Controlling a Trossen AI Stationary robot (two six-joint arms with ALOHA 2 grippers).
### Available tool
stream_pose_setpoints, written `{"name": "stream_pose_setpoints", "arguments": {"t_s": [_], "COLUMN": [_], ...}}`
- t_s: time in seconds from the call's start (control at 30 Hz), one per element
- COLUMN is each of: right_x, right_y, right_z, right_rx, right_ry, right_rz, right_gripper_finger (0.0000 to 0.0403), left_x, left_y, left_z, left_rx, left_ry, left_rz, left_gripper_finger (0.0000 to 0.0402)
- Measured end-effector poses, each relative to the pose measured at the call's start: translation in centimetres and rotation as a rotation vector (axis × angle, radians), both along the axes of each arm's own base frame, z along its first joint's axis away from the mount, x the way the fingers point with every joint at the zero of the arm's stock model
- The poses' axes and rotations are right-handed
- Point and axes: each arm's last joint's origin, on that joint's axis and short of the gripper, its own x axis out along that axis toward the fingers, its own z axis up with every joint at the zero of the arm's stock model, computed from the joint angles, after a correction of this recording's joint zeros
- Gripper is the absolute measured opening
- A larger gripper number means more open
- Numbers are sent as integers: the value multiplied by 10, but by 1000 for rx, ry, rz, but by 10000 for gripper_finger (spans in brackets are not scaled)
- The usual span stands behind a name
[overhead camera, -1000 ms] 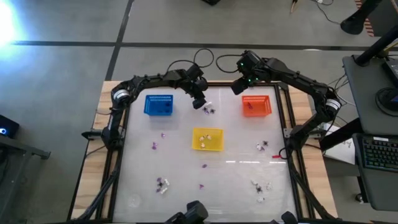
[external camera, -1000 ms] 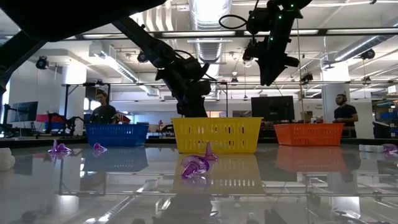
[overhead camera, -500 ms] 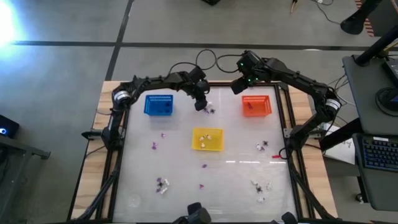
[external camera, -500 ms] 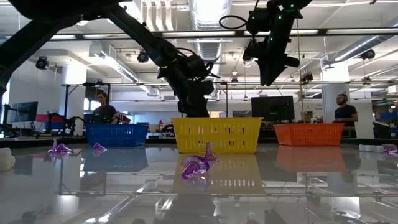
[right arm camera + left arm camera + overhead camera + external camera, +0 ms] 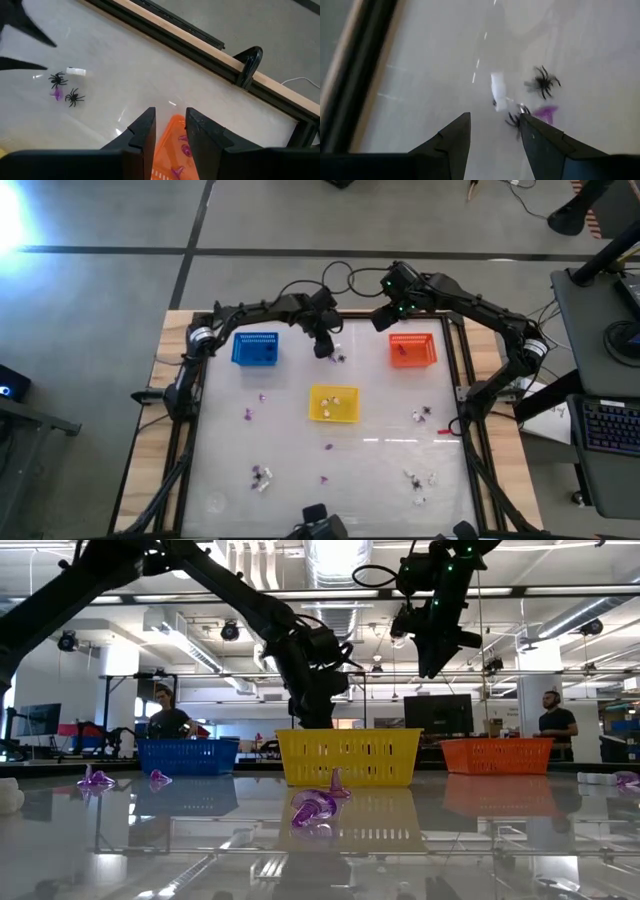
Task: Sort Halloween decoration
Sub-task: Put the white skeleton toy into the yellow bin
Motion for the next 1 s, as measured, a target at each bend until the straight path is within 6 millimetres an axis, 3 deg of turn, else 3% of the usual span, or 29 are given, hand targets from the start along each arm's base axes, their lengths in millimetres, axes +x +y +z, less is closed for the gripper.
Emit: {"name": "stream_pose_setpoints", "arguments": {"t_s": [0.13,0.33,0.53,1.0], "right_x": [0,0,0,-1], "right_y": [0,0,0,0], "right_z": [0,0,0,0], "right_rx": [0,2,3,1], "right_ry": [1,3,9,13], "right_rz": [0,0,7,16], "right_gripper_finger": [93,100,107,97], "left_x": [15,26,34,40], "left_y": [8,18,21,24], "left_z": [10,-8,-28,-37], "left_rx": [-5,-90,-177,-148], "left_ry": [8,138,156,146], "left_rz": [-30,-62,-90,-108], "left_gripper_finger": [154,155,155,147]}}
